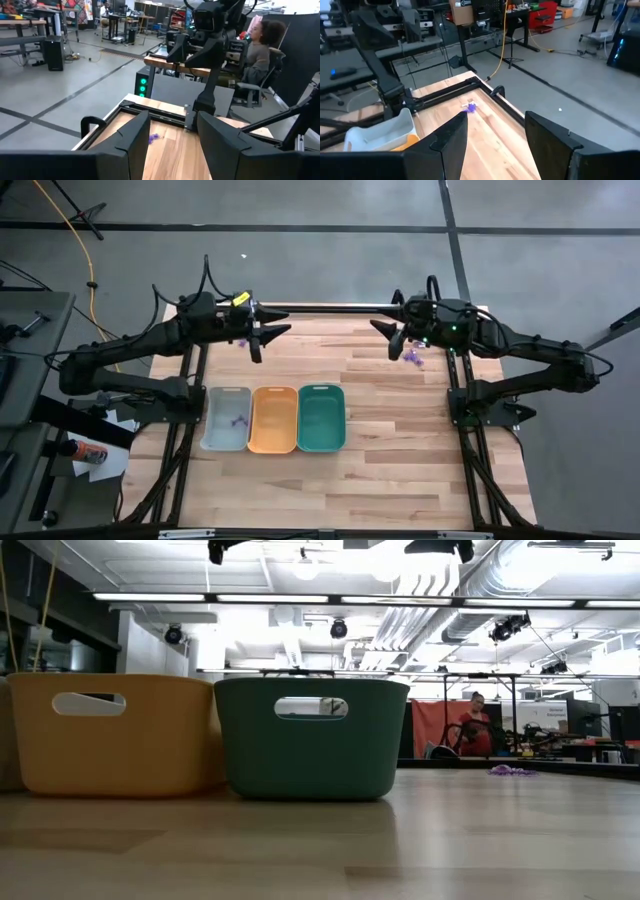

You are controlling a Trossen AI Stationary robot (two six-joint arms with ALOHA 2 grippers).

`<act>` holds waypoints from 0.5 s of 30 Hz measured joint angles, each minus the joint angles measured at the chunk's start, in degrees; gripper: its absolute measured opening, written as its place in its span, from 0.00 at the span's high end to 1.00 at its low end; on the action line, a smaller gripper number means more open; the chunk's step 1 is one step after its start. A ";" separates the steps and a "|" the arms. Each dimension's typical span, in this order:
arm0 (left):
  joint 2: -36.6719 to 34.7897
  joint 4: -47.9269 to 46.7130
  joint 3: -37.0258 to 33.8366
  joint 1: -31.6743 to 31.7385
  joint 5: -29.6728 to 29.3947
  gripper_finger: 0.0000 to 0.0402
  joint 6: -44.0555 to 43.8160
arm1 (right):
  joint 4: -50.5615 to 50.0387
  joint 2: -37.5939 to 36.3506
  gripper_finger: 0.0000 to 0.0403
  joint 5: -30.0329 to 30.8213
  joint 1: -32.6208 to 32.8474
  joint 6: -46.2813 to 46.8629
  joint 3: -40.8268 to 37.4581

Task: Sort Halloween decoration
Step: Put the purple witch hat toy into the white bin

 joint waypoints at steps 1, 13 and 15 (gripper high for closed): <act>0.00 0.01 0.00 0.00 -0.03 0.61 -0.03 | -0.39 0.00 0.52 0.37 0.01 2.09 0.00; 0.00 -0.09 0.00 0.07 -2.38 0.61 -1.05 | -37.22 14.62 0.55 3.39 -19.27 23.40 -0.42; 0.00 -0.07 0.00 0.06 -2.43 0.61 -1.05 | -39.69 18.11 0.57 3.15 -22.19 21.50 -1.76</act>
